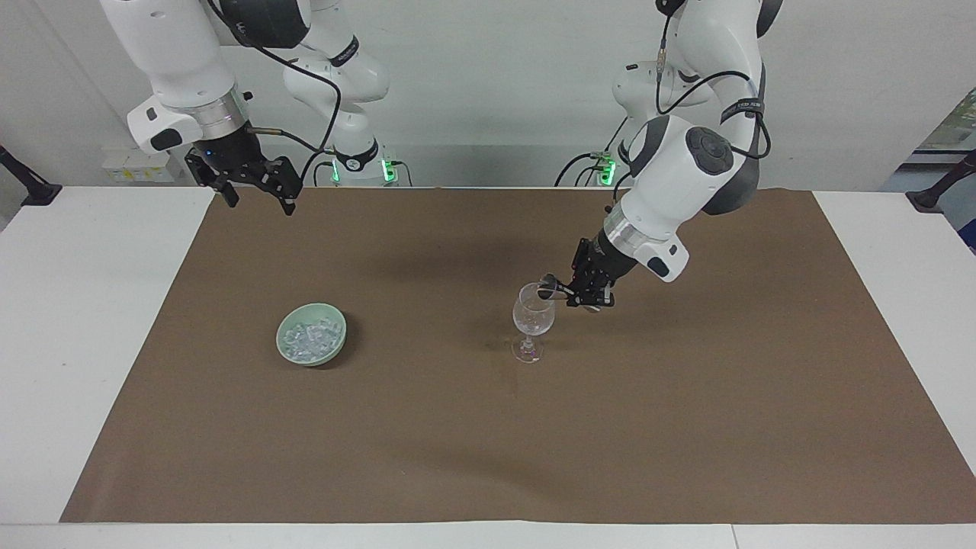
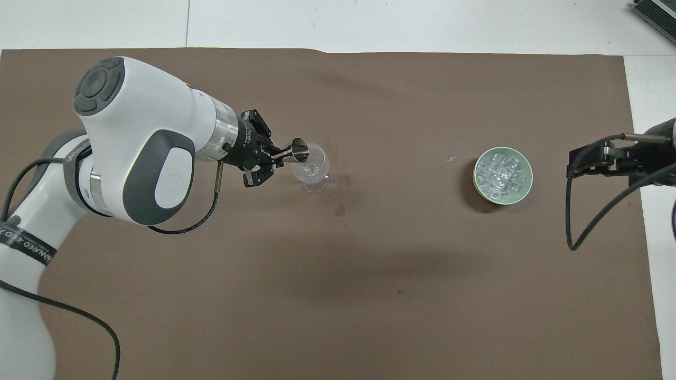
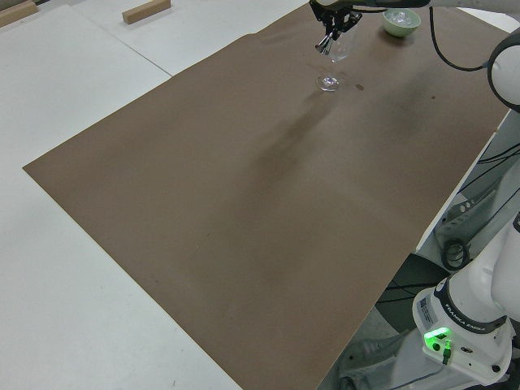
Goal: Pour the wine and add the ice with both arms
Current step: 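Rotate the left gripper to tilt the bottle over the glass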
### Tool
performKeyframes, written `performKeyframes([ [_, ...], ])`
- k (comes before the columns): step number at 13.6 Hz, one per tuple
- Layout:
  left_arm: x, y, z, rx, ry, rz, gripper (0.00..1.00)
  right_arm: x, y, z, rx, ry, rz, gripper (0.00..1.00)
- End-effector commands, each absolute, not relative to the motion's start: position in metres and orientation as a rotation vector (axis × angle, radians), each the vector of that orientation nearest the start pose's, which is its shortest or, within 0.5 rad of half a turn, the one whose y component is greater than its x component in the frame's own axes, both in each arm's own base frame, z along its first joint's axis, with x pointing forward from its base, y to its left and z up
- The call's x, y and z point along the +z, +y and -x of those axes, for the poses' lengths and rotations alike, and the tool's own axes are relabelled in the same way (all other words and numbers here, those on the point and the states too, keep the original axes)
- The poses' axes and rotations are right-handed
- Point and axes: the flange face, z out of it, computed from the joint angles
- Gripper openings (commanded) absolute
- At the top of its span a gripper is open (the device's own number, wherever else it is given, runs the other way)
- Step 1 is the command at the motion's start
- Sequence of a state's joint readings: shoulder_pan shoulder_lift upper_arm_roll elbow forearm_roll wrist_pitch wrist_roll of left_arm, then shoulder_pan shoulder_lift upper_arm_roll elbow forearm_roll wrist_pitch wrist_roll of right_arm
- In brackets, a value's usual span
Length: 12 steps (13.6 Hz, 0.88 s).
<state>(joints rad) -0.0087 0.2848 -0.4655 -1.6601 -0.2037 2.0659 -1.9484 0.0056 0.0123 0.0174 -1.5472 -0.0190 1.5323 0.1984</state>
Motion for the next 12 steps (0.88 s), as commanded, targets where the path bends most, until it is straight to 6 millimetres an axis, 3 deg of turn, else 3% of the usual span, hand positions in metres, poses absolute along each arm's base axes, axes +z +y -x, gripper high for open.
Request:
performKeyframes([
  [1,0.481,-0.289,-0.585,-0.32,2.069,-2.037,0.0,0.625,0.006,-0.549,0.034,0.236,3.13,1.0],
  [12,0.492,-0.295,-0.581,-0.267,2.116,-2.079,0.0,0.625,0.005,-0.549,0.034,0.236,3.13,1.0],
])
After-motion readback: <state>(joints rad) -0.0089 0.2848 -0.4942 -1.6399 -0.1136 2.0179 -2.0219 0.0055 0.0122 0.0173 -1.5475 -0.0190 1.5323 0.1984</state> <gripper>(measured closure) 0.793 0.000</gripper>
